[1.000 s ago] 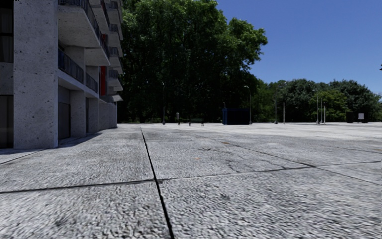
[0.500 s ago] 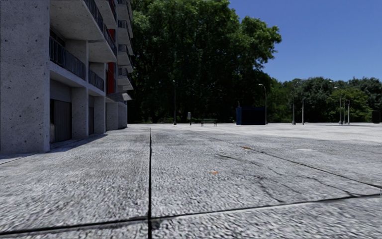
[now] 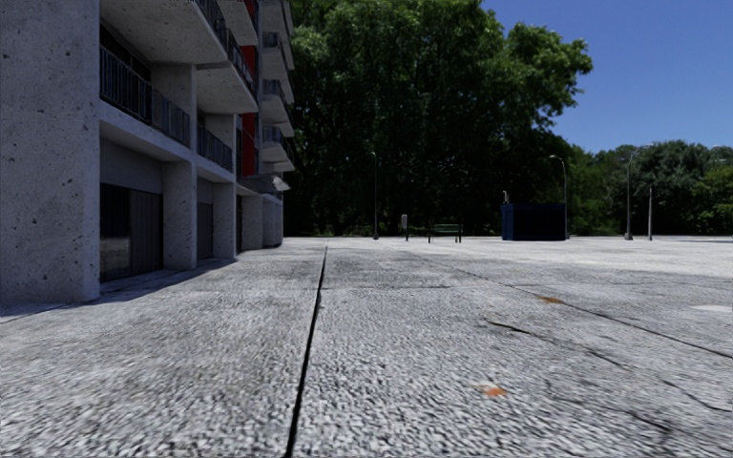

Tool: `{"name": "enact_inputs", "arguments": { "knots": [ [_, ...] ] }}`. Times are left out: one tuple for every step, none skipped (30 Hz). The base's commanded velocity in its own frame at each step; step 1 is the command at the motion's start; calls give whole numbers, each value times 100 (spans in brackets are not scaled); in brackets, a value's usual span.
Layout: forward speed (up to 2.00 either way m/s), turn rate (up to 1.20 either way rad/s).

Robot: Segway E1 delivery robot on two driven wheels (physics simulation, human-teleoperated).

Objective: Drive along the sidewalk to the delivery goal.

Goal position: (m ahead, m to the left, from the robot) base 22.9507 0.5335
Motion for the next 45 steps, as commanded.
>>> {"name": "enact_inputs", "arguments": {
  "knots": [
    [200, 35],
    [200, 35],
    [200, 35],
    [200, 35],
    [200, 35],
    [200, 35],
    [200, 35],
    [200, 0],
    [200, 0],
    [200, 0],
    [200, 0],
    [200, 0],
    [200, 0],
    [200, 0],
    [200, 0],
    [200, 0],
    [200, 0],
    [200, 0],
    [200, 0],
    [200, 0],
    [200, 0],
    [200, 0],
    [200, 0],
    [200, 0],
    [200, 0],
    [200, 0],
    [200, 0],
    [200, 0],
    [200, 0],
    [200, 0],
    [200, 0],
    [200, 0],
    [200, 0],
    [200, 0],
    [200, 0],
    [200, 0],
    [200, 0],
    [200, 0],
    [200, 0],
    [200, 0],
    [200, 0],
    [200, 0],
    [200, 0],
    [200, 0],
    [200, 0]
  ]
}}
